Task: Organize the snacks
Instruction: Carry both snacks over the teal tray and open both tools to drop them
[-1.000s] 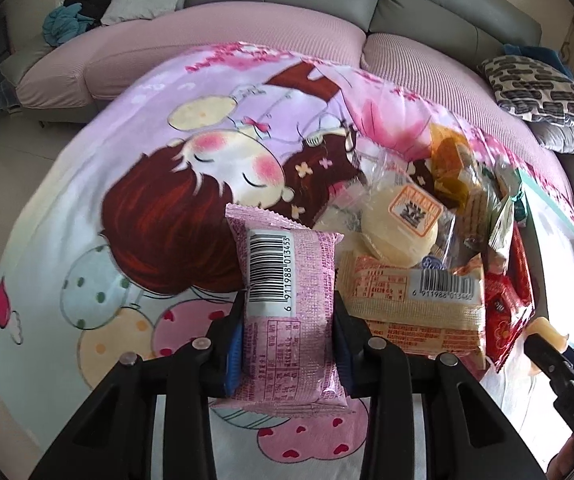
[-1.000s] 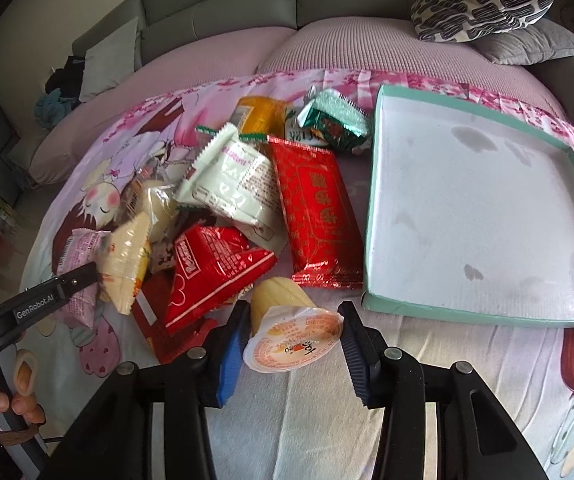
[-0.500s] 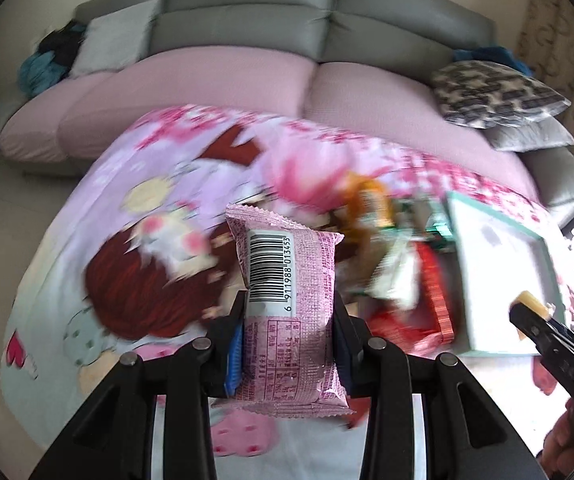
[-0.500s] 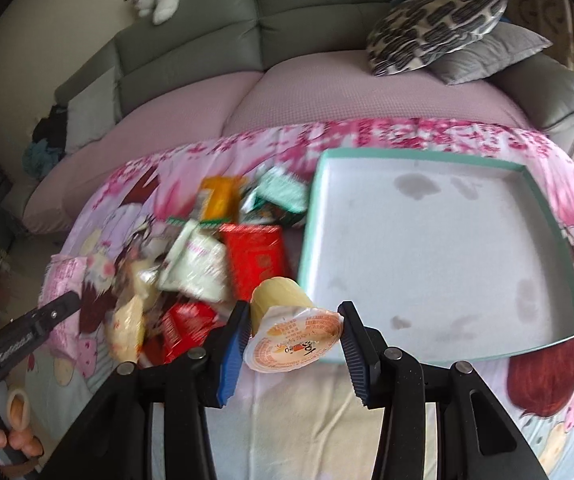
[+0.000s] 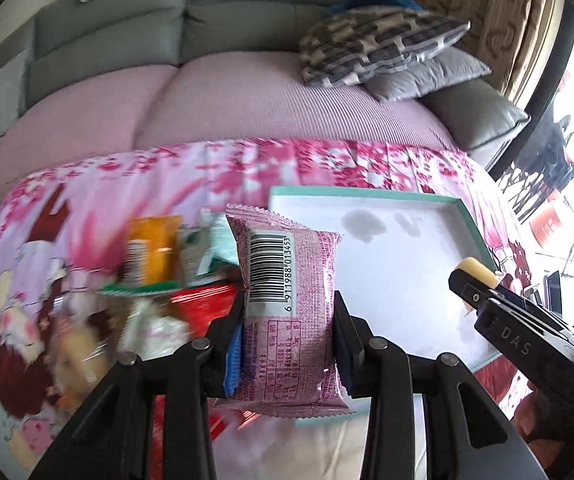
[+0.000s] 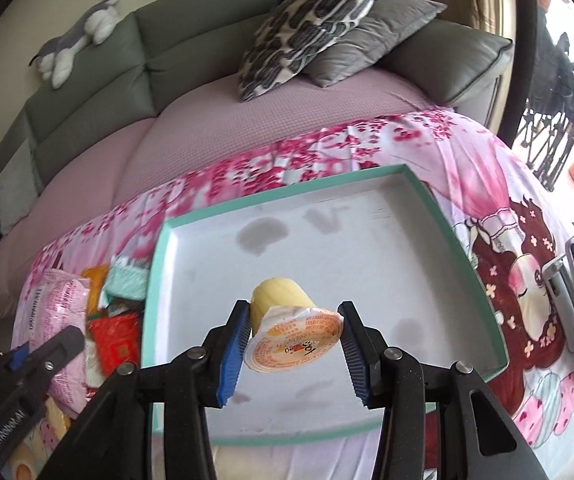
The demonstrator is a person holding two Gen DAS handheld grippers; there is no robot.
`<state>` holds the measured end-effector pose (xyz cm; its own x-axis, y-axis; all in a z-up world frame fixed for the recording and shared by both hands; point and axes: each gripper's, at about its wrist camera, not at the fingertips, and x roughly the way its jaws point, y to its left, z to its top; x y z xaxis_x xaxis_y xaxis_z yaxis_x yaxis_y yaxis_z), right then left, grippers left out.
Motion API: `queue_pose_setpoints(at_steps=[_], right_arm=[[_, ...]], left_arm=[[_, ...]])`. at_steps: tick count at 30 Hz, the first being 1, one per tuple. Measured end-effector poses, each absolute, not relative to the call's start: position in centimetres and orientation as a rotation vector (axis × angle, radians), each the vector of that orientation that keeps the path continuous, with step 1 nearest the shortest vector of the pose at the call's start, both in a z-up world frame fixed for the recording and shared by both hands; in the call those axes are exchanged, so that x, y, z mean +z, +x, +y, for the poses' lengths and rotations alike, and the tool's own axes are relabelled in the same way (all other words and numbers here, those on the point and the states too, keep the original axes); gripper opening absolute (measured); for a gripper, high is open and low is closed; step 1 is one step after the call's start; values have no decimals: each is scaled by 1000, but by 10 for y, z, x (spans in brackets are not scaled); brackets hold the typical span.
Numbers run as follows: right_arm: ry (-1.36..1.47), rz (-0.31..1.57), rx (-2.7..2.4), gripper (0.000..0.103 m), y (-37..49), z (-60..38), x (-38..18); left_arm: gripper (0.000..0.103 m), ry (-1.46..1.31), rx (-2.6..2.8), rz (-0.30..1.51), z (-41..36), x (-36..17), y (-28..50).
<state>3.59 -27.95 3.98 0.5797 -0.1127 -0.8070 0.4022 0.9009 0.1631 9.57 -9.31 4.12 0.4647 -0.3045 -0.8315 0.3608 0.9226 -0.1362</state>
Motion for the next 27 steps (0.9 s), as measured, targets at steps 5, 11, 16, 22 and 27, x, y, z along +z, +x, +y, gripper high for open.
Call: queue_pose_setpoints(at_steps=[5, 11, 16, 22, 27], right_arm=[[372, 913, -358, 48, 52, -309, 29], [373, 920, -393, 48, 71, -335, 14], [385, 920, -395, 48, 80, -347, 6], [378, 921, -391, 61, 77, -348, 7], [359, 919, -379, 73, 68, -341, 12]], left_arm=[[39, 64, -429, 1070, -133, 16, 123], [39, 68, -431, 1083, -159, 0, 145], [67, 69, -436, 1062, -169, -2, 155], [82, 57, -411, 1052, -162, 2, 150], [97, 26, -398, 1021, -147, 13, 135]])
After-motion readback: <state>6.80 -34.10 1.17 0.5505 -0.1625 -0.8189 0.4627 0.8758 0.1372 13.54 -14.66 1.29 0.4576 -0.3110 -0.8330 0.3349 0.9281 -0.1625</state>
